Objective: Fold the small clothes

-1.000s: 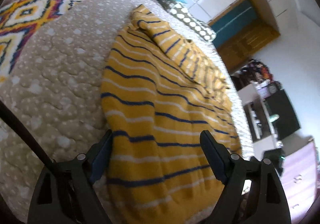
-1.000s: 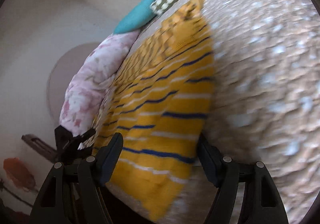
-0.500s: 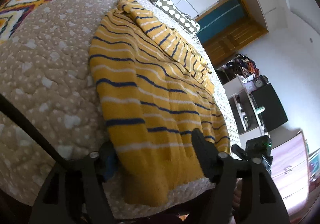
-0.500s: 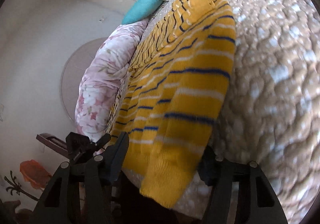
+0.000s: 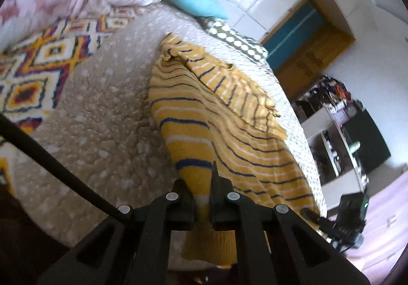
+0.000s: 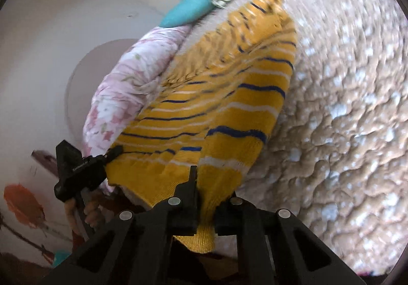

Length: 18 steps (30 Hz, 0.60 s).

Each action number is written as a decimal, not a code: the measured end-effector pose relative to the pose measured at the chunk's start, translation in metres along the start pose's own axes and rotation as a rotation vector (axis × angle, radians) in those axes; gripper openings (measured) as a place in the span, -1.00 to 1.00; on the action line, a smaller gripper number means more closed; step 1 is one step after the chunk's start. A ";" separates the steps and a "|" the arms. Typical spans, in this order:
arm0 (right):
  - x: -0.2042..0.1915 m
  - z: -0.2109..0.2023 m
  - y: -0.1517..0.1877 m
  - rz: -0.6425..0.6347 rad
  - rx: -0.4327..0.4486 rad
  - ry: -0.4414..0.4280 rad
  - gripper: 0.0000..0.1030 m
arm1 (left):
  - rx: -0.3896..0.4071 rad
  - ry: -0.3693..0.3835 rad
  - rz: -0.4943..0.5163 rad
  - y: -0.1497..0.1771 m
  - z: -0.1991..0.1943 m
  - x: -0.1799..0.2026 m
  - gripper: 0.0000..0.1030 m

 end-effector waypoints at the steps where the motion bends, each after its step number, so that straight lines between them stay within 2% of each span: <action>1: -0.006 -0.005 0.004 -0.016 -0.006 -0.005 -0.83 | 0.004 0.007 0.020 0.008 -0.010 0.005 -0.86; 4: -0.023 -0.020 0.032 -0.077 -0.055 -0.008 -0.83 | 0.002 0.014 0.036 0.028 -0.027 0.008 -0.86; 7: -0.025 -0.017 0.056 -0.123 -0.115 0.036 -0.83 | -0.022 -0.036 0.050 0.049 -0.027 -0.001 -0.86; 10: -0.023 -0.013 0.046 -0.115 -0.110 0.021 -0.83 | -0.054 -0.049 0.015 0.049 -0.017 -0.014 -0.86; 13: -0.033 -0.004 0.016 -0.161 -0.072 0.020 -0.82 | -0.024 -0.028 -0.021 0.015 -0.013 -0.016 -0.86; 15: -0.041 0.008 -0.014 -0.196 -0.031 0.019 -0.82 | 0.022 -0.038 -0.009 -0.024 -0.007 -0.012 -0.86; 17: -0.049 0.022 -0.054 -0.232 0.027 0.049 -0.82 | 0.060 -0.043 0.004 -0.073 0.006 -0.005 -0.86; 18: -0.049 0.032 -0.081 -0.237 0.060 0.068 -0.82 | 0.067 -0.045 0.000 -0.086 0.012 -0.003 -0.86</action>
Point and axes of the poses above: each gripper's, at about its wrist camera, not at the fingertips, and z roughly the way its jaws point, x to its right, y to its underside, the point moved 7 cm from there along z, roughly the way its jaws point, and after that the axes turned 7 degrees about -x, right-handed, at the moved point
